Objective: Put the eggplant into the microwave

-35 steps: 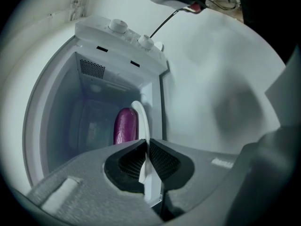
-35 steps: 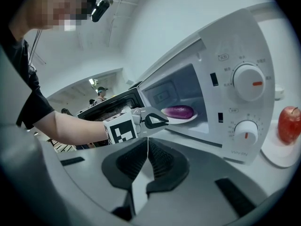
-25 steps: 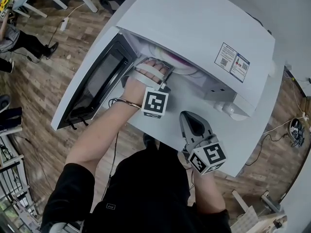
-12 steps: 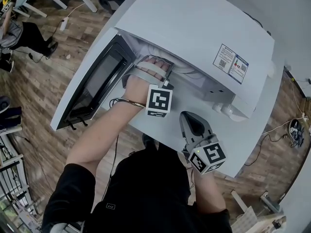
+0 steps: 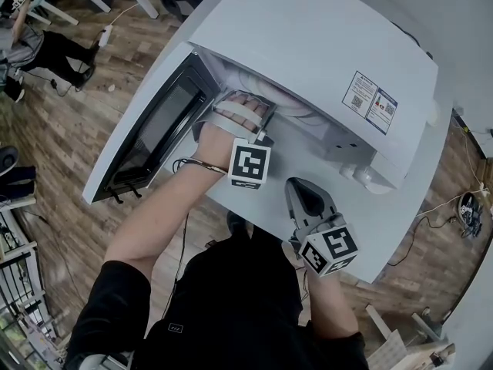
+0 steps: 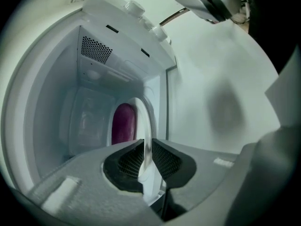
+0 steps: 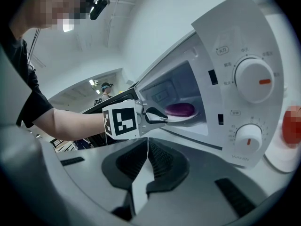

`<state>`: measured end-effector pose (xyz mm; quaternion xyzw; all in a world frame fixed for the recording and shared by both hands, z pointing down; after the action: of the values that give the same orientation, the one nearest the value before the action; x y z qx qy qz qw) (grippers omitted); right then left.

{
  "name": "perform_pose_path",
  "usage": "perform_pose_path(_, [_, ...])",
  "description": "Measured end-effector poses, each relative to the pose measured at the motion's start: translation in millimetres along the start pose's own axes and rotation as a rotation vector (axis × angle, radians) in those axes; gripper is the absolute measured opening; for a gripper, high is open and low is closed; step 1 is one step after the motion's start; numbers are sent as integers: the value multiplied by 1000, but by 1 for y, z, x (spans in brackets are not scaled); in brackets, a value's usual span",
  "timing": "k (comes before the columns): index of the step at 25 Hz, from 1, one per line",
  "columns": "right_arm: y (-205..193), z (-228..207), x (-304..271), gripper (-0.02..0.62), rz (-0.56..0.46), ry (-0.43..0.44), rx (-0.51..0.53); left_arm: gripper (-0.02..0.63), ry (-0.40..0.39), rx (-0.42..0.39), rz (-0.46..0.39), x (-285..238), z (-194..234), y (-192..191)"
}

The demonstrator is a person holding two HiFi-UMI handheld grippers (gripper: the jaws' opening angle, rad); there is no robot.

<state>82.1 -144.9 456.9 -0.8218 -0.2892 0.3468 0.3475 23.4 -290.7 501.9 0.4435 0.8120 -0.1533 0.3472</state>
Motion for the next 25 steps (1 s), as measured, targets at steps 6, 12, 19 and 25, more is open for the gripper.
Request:
perform_pose_path(6, [4, -2, 0, 17, -1, -2, -4, 32, -17, 1, -6, -6, 6, -1])
perform_pose_path(12, [11, -11, 2, 17, -5, -19, -5, 32, -22, 13, -5, -17, 16, -2])
perform_pose_path(19, [16, -15, 4, 17, -8, -37, -2, 34, -21, 38, -8, -20, 19, -5])
perform_pose_path(25, [9, -12, 4, 17, -5, -51, 9, 34, 16, 44, -24, -12, 17, -8])
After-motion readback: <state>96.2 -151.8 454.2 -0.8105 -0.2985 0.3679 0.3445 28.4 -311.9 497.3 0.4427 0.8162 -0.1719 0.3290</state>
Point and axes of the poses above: the fingertips, and each gripper's own axes: x backward along the fingers, z to its left, y out of its top, the point moved 4 cm from there along x, backward along the fingers, and after that the axes turned 8 degrees about -x, right-handed, at the moved point
